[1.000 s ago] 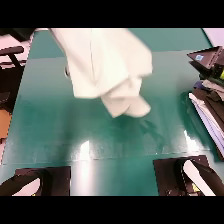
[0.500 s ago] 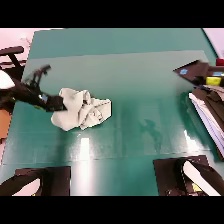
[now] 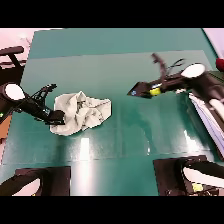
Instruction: Fold the shirts.
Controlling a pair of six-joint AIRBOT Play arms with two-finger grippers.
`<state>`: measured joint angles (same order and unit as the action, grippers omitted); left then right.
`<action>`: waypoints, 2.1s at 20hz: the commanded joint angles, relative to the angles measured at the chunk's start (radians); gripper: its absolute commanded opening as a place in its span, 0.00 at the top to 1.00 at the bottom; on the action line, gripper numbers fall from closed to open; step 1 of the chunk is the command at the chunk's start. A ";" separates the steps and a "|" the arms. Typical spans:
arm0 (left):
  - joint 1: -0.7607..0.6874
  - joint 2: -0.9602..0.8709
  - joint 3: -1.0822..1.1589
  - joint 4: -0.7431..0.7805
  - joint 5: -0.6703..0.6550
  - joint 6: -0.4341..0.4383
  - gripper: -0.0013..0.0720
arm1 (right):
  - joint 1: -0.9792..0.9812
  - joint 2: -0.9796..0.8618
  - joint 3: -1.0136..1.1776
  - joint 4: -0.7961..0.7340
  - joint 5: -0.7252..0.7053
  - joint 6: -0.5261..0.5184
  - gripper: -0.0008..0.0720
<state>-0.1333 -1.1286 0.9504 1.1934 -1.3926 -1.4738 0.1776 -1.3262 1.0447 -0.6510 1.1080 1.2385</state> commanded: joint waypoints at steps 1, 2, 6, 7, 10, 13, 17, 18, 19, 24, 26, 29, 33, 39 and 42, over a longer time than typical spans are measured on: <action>0.000 0.001 -0.004 0.001 -0.022 0.001 0.95 | 0.111 -0.149 0.003 0.006 -0.108 0.002 0.18; 0.000 0.001 -0.004 0.001 -0.030 0.001 0.95 | 0.127 -0.180 0.003 0.011 -0.119 0.002 0.18; 0.000 0.001 -0.004 0.002 -0.031 0.002 0.95 | 0.166 -0.270 0.022 0.092 -0.133 -0.051 0.20; 0.000 0.001 -0.004 0.001 -0.032 0.009 0.95 | 0.172 -0.288 0.045 0.100 -0.131 -0.051 0.20; 0.000 0.001 -0.004 0.002 -0.030 0.010 0.95 | 0.196 -0.330 0.116 0.109 -0.141 -0.050 0.20; 0.000 0.001 -0.004 0.002 -0.035 0.009 0.95 | 0.219 -0.368 0.171 0.108 -0.143 -0.031 0.20; 0.000 0.001 -0.004 0.000 -0.074 0.010 0.95 | 0.228 -0.386 0.175 0.080 -0.146 -0.006 0.20; 0.000 0.001 -0.004 0.000 -0.086 0.010 0.95 | 0.222 -0.386 0.174 0.065 -0.145 0.002 0.20; 0.000 0.001 -0.004 -0.001 -0.094 0.010 0.95 | 0.222 -0.386 0.174 0.052 -0.145 0.010 0.20; 0.000 0.002 0.003 -0.083 -0.141 0.024 0.95 | 0.261 -0.386 0.174 0.050 -0.190 0.010 0.35; 0.000 0.002 0.026 -0.130 -0.146 0.035 0.95 | 0.286 -0.386 0.174 0.049 -0.204 0.010 0.56; 0.000 0.002 0.067 -0.139 -0.148 0.035 0.95 | 0.297 -0.386 0.175 0.058 -0.212 0.023 0.96; 0.000 0.002 0.118 -0.139 -0.201 0.035 0.95 | 0.281 -0.319 0.175 0.053 -0.219 0.032 0.97; 0.000 0.017 0.388 -0.111 -0.269 0.036 0.95 | 0.137 -0.010 0.176 0.018 -0.263 0.025 0.97; 0.000 0.029 0.584 -0.076 -0.298 0.036 0.95 | 0.011 0.173 0.177 -0.006 -0.248 0.024 0.97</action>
<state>-0.1333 -1.1084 1.3808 1.0866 -1.6623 -1.4384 0.2836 -1.3037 1.2209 -0.6331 0.8604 1.2644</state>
